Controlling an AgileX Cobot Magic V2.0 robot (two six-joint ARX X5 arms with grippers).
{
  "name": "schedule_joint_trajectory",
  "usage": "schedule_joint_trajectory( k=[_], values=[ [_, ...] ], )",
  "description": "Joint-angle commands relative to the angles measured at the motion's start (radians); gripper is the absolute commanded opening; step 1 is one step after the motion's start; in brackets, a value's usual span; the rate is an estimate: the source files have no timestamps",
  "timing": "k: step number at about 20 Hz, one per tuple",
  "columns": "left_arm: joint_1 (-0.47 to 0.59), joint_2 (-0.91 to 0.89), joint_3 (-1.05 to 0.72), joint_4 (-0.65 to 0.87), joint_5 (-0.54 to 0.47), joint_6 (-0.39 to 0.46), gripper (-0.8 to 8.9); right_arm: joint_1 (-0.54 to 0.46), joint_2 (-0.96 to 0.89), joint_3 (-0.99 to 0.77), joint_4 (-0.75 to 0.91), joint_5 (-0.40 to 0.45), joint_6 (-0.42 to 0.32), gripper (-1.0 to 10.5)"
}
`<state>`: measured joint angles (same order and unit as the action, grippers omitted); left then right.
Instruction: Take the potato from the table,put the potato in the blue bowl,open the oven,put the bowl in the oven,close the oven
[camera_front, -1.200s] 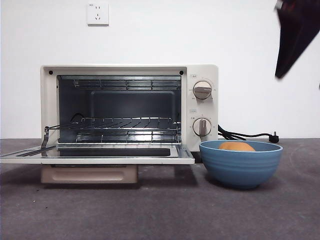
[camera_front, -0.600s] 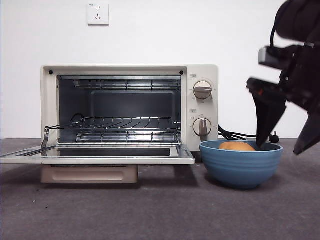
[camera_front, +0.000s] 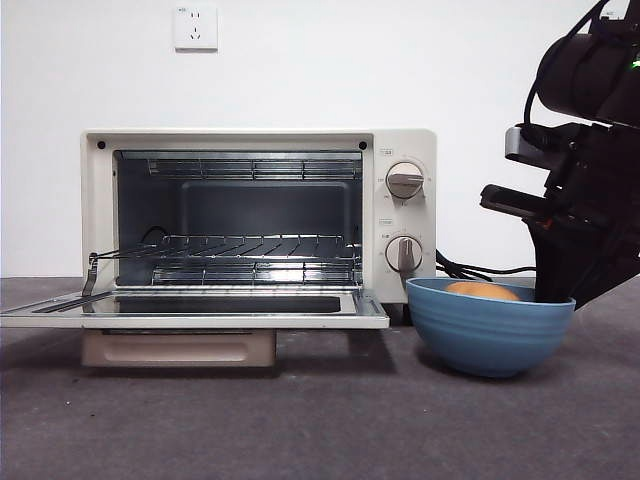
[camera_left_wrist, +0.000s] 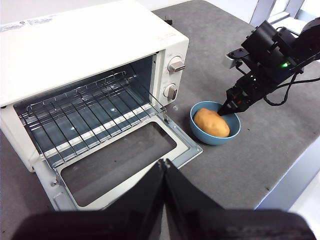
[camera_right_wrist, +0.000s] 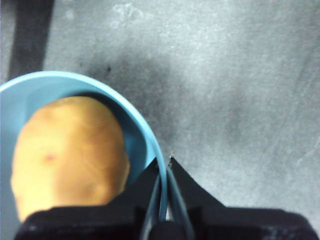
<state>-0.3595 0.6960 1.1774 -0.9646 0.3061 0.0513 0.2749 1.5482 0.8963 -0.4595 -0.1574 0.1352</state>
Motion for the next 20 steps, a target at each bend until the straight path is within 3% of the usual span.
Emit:
schedule_joint_trajectory(
  k=[1, 5, 9, 13, 20],
  values=[
    [-0.001, -0.003, -0.006, 0.003, 0.004, -0.005, -0.08, 0.013, -0.048, -0.010, -0.012, -0.021, 0.008, -0.2],
    [-0.001, -0.003, -0.006, 0.006, 0.004, 0.002, -0.08, 0.099, -0.198, -0.008, -0.053, -0.026, 0.058, -0.2],
    [-0.001, -0.003, -0.006, 0.005, 0.005, 0.005, -0.08, 0.256, -0.241, 0.033, -0.047, 0.018, 0.142, -0.2],
    [-0.001, -0.003, -0.006, 0.005, 0.008, 0.006, -0.08, 0.362, -0.165, 0.130, 0.027, 0.093, 0.206, -0.2],
    [-0.001, -0.003, -0.006, -0.004, 0.009, 0.024, -0.08, 0.396, 0.107, 0.417, 0.033, 0.168, 0.231, -0.2]
  ],
)
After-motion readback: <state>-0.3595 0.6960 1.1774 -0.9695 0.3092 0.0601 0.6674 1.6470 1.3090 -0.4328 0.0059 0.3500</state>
